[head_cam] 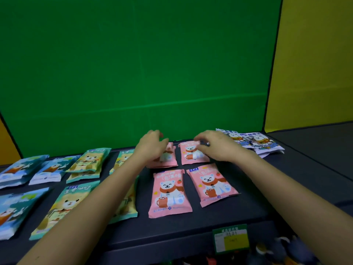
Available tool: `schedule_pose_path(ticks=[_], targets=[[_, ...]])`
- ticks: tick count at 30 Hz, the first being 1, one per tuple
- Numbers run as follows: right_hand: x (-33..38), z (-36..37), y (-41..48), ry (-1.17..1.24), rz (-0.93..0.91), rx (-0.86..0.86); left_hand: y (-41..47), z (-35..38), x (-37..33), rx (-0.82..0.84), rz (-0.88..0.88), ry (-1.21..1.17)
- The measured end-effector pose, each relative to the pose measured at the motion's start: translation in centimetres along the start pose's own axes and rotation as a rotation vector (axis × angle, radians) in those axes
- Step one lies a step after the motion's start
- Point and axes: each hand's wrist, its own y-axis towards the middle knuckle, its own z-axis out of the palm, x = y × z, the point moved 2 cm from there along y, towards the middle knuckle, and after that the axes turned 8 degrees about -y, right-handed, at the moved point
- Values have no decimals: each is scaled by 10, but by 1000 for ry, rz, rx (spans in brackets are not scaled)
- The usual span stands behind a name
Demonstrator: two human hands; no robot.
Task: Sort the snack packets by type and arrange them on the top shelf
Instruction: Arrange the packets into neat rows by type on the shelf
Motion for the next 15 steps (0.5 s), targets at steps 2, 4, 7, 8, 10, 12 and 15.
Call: schedule_pose_path(ticks=[2, 4, 7, 8, 10, 12, 15], targets=[[-17, -21, -12, 53, 49, -106, 3, -1, -16, -21, 82, -44], [-45, -38, -21, 80, 144, -168, 7, 3, -35, 5, 124, -78], [-95, -48, -30, 46, 300, -172, 12, 18, -64, 50, 156, -96], [-110, -48, -33, 24, 344, -147, 14, 25, -73, 64, 155, -93], [-135, -42, -35, -33, 401, -81, 18, 42, -89, 98, 157, -59], [-152, -33, -35, -81, 412, -14, 23, 59, -107, 144, 167, -5], [-169, -21, -28, -112, 388, 67, 32, 80, -138, 201, 181, 85]])
